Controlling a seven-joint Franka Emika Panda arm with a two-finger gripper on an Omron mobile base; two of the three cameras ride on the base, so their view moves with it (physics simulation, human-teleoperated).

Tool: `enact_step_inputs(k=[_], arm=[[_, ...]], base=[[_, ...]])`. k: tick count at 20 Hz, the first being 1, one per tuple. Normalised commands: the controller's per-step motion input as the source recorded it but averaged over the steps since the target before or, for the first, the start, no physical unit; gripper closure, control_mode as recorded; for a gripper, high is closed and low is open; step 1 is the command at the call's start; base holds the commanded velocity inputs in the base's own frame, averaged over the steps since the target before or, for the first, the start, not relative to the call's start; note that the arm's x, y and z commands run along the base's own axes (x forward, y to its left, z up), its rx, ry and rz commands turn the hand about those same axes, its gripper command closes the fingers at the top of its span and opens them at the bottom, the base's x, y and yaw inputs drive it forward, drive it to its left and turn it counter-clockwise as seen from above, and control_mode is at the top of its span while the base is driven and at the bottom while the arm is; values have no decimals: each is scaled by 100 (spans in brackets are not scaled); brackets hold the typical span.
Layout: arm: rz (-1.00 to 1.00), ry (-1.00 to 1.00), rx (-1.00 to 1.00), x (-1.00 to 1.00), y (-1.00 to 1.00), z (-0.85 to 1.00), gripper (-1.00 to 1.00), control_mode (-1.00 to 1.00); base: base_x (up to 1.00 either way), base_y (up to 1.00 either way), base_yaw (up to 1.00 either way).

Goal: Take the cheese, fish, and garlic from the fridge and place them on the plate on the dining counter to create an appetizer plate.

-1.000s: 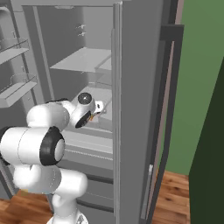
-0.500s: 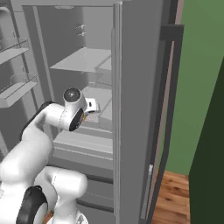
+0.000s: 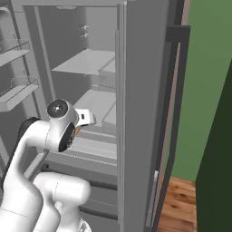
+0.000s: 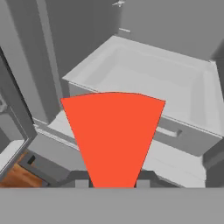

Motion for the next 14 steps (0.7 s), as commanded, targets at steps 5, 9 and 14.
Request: enact_step_inputs(k=[5,9,14], arm=[[0,-2,0,-45,0,80,100,-100],[0,-1,0,-46,0,64,100,-100],[0,0,-2,-36,0,64,100,-100]], base=[[0,0,0],[0,0,0],[0,0,0]])
